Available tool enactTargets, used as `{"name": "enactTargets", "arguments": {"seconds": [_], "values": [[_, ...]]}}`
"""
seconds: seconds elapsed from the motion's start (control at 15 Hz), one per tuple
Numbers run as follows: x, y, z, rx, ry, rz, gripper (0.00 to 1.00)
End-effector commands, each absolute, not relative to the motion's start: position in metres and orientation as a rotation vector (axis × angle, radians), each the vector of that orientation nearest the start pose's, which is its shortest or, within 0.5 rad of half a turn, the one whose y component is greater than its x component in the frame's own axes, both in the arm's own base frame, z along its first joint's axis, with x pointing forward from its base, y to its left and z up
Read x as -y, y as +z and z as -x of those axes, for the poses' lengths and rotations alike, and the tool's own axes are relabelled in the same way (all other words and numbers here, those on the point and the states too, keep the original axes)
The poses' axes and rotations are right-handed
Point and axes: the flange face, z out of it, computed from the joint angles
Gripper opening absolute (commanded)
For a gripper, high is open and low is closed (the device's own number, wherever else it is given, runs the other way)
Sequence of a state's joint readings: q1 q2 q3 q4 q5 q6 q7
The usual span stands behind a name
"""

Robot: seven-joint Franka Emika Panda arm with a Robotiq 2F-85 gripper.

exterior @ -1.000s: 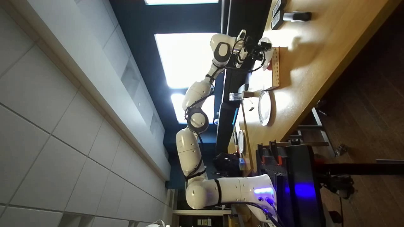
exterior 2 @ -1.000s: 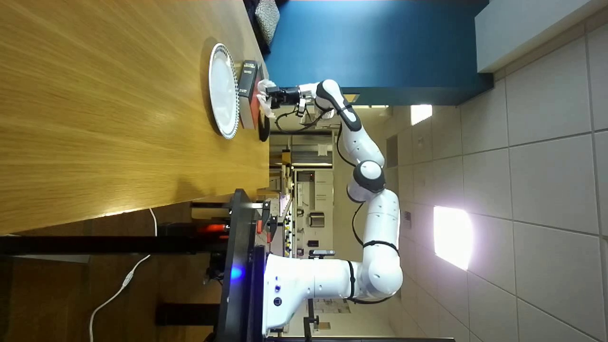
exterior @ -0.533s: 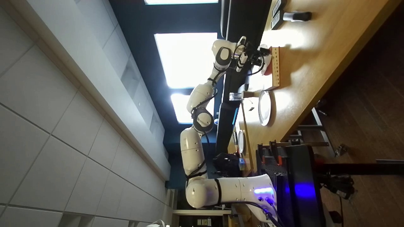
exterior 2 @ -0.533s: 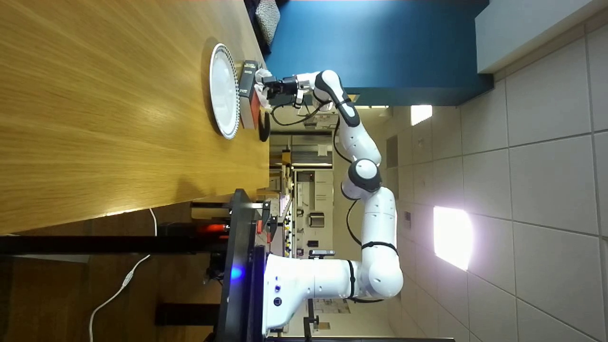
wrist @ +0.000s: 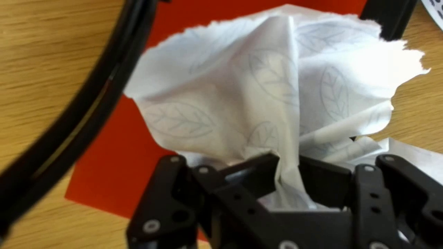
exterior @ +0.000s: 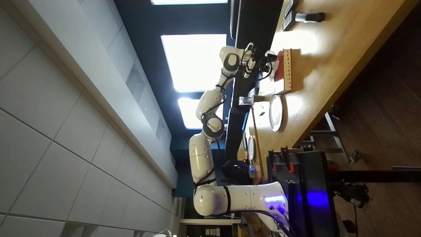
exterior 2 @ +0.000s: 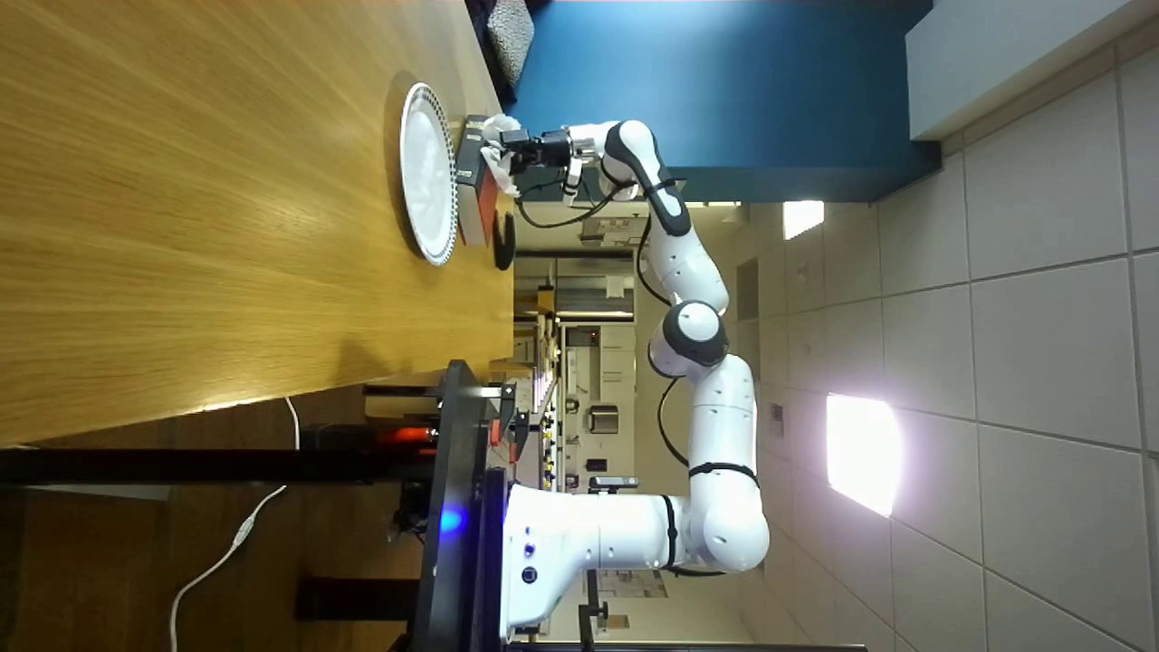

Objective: Use the tissue to wipe the cover of the book

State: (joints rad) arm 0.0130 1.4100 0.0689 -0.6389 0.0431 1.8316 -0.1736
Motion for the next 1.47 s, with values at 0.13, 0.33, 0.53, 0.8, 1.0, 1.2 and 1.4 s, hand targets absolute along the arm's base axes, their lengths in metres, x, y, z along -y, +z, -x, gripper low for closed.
{"name": "enactTargets", "arguments": {"seconds": [0.13,0.33,0.53,0.8,1.0,1.2,1.4], "values": [[-0.003,0.089,-0.769,0.223,0.339,3.012,0.00],[0.016,0.082,-0.767,0.182,0.355,3.020,0.00],[0.020,0.081,-0.766,0.175,0.363,3.020,0.00],[-0.001,0.081,-0.765,0.240,0.369,3.010,0.00],[-0.025,0.081,-0.764,0.310,0.369,2.997,0.00],[-0.043,0.081,-0.763,0.366,0.371,2.983,0.00],[-0.043,0.079,-0.762,0.352,0.379,2.978,0.00]]}}
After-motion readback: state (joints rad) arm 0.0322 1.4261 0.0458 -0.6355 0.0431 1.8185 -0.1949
